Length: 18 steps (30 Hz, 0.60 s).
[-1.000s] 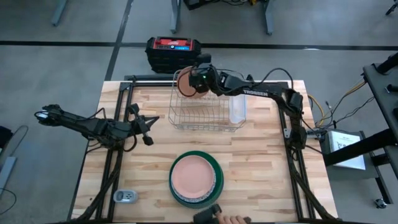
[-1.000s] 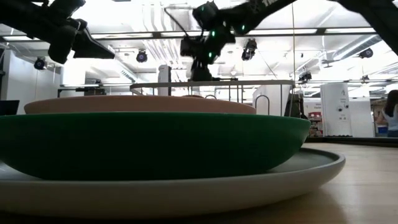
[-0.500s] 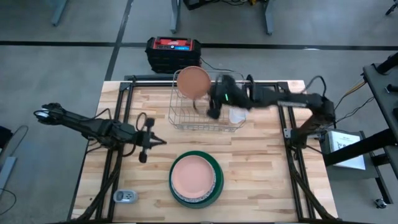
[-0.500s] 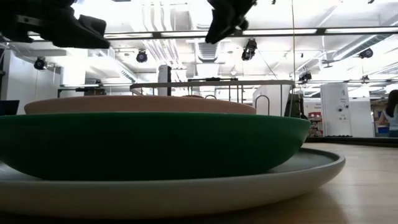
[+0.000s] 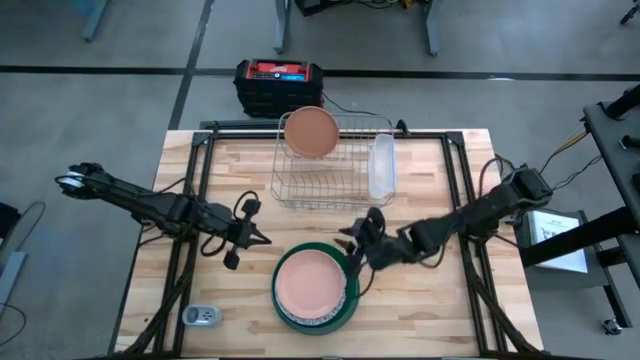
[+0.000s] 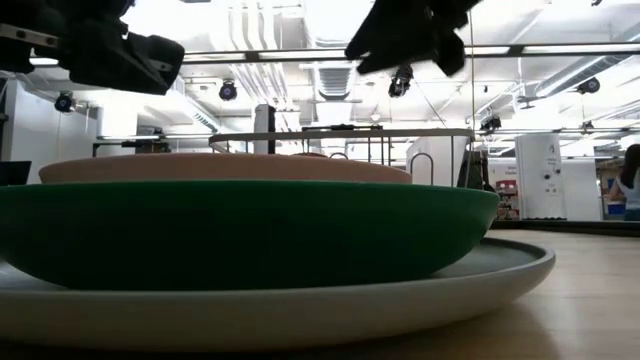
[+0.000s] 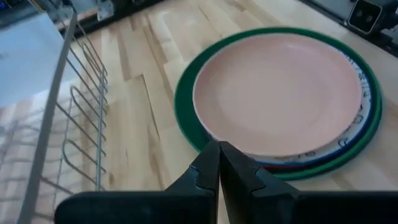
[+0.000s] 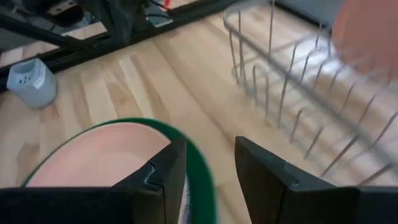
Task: Sort dishes
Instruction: Put the light pink plate in the dish rack
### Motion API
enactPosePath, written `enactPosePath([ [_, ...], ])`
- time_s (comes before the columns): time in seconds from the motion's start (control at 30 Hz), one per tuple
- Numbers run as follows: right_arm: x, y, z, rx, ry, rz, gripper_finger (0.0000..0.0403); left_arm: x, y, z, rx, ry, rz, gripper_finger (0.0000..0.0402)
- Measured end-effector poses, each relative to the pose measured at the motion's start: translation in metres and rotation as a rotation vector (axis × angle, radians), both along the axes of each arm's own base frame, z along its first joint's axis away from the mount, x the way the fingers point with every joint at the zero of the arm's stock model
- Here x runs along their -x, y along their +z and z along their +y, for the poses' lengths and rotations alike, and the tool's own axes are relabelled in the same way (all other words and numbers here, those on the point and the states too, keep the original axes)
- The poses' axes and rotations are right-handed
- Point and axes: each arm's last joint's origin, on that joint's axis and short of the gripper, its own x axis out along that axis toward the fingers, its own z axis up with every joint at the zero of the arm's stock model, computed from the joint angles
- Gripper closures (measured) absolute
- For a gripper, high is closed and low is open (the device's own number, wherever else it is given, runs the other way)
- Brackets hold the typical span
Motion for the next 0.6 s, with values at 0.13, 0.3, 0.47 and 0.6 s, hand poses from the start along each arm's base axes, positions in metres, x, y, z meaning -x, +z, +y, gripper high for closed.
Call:
enactPosePath([
  [0.13, -0.009, -0.011, 0.011, -0.069, -0.012, 0.007, 0.0267, 0.000, -0.005, 0.000, 0.049, 0.042, 0.065, 0.0401],
  [0.3, -0.018, -0.019, 0.023, -0.170, 0.040, 0.049, 0.0257, 0.001, -0.019, -0.003, 0.161, 0.059, 0.199, 0.0401],
  [0.47, -0.017, -0.021, 0.031, -0.271, 0.032, 0.081, 0.0246, -0.003, -0.036, -0.012, 0.248, 0.004, 0.327, 0.0401],
  [0.6, -0.015, -0.020, 0.037, -0.340, 0.005, 0.065, 0.0241, -0.011, -0.047, -0.017, 0.239, -0.003, 0.366, 0.0401],
])
